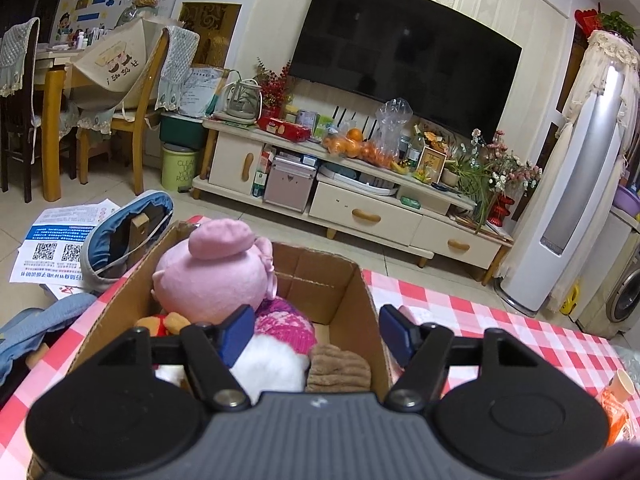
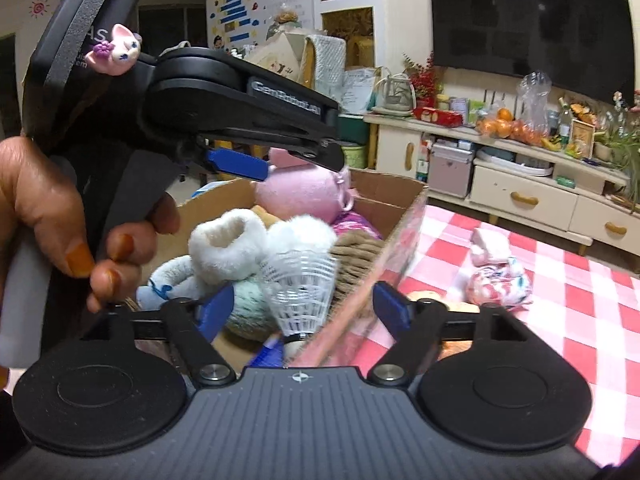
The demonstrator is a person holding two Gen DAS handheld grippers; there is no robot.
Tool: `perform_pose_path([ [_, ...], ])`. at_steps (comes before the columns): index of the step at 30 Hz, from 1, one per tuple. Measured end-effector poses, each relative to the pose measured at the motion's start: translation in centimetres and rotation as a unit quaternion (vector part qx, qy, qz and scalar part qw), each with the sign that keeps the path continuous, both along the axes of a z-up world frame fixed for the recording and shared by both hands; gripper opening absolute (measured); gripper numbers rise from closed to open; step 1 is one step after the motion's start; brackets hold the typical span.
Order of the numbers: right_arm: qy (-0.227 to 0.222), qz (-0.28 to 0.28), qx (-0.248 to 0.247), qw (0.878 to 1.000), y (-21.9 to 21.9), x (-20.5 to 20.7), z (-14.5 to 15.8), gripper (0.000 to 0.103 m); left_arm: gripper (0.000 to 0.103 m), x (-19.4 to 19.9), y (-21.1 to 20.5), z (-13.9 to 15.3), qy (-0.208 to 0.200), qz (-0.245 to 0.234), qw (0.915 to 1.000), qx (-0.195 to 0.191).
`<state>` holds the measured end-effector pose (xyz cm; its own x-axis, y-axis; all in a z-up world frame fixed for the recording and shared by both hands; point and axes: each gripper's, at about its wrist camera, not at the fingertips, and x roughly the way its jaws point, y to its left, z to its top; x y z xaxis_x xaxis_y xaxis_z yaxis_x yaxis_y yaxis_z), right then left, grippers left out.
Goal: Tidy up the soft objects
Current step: 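Open both tools to drop the fluffy ball and shuttlecock into the box, then move the left tool to the floral cloth bundle while the right tool reaches the orange knitted ball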
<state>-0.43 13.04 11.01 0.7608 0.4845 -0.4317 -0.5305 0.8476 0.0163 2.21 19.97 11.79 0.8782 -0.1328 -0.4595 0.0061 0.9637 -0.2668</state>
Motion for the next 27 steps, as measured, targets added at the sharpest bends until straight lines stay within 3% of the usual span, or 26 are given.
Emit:
perform_pose_path([
  [12, 0.013, -0.049, 0.026, 0.998, -2.6, 0.5, -0.6, 0.100, 0.080, 0.0, -1.7, 0.0, -0.006, -0.012, 0.9998, 0.012],
  [17, 0.012, -0.064, 0.032, 0.997, -3.2, 1.2, -0.8, 0.103, 0.086, 0.1, -3.0, -0.1, -0.005, -0.022, 0.9995, 0.021],
  [19, 0.014, -0.070, 0.037, 0.997, -3.5, 1.5, -0.9, 0.103, 0.094, 0.0, -3.5, -0.2, -0.005, -0.025, 0.9993, 0.027],
  [27, 0.027, -0.113, 0.054, 0.992, -5.1, 3.6, -2.8, 0.103, 0.097, -0.1, -5.3, -0.6, -0.005, -0.036, 0.9980, 0.051],
])
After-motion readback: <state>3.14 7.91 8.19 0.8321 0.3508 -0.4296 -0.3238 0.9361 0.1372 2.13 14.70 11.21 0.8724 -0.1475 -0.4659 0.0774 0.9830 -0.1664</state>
